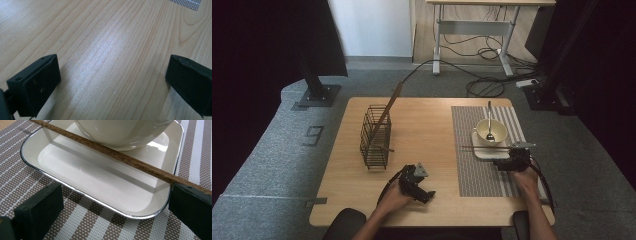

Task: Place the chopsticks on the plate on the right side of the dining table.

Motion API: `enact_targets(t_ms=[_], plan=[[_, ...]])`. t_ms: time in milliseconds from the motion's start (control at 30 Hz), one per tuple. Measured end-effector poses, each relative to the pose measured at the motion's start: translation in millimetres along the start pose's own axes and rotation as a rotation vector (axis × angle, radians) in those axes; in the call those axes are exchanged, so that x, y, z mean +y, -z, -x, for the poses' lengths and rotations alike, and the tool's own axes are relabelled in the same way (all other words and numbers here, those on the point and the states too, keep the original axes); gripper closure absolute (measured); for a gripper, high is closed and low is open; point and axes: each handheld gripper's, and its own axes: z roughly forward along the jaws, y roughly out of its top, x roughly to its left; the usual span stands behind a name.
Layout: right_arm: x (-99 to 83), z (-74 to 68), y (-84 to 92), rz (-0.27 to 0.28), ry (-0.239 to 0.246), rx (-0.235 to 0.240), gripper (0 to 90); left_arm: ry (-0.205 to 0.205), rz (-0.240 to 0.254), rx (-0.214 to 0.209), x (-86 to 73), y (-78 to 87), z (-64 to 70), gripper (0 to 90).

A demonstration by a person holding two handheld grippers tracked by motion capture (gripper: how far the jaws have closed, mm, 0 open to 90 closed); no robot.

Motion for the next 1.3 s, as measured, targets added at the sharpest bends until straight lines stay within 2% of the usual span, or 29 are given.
enact_targets(t_ms=[567, 733, 1067, 1300], plan=[[0.5, 1.5, -0.9, 0.007, -0.003, 0.006, 0.0, 0.000, 0.000, 0.000, 0.2, -0.1, 0.0, 0.0], [0.6, 0.7, -0.2, 0.005, 0.009, 0.002, 0.0, 0.000, 0.000, 0.000, 0.1, -0.1, 0.1, 0.0], [-1.6, -4.0, 12.9, 0.022, 0.038, -0.006, 0.0, 0.000, 0.000, 0.000, 0.1, -0.1, 0.1, 0.0], [-7.9, -2.1, 26.0, 0.059, -0.001, -0.002, 0.0, 0.000, -0.001, 0.000, 0.1, -0.1, 0.1, 0.0]])
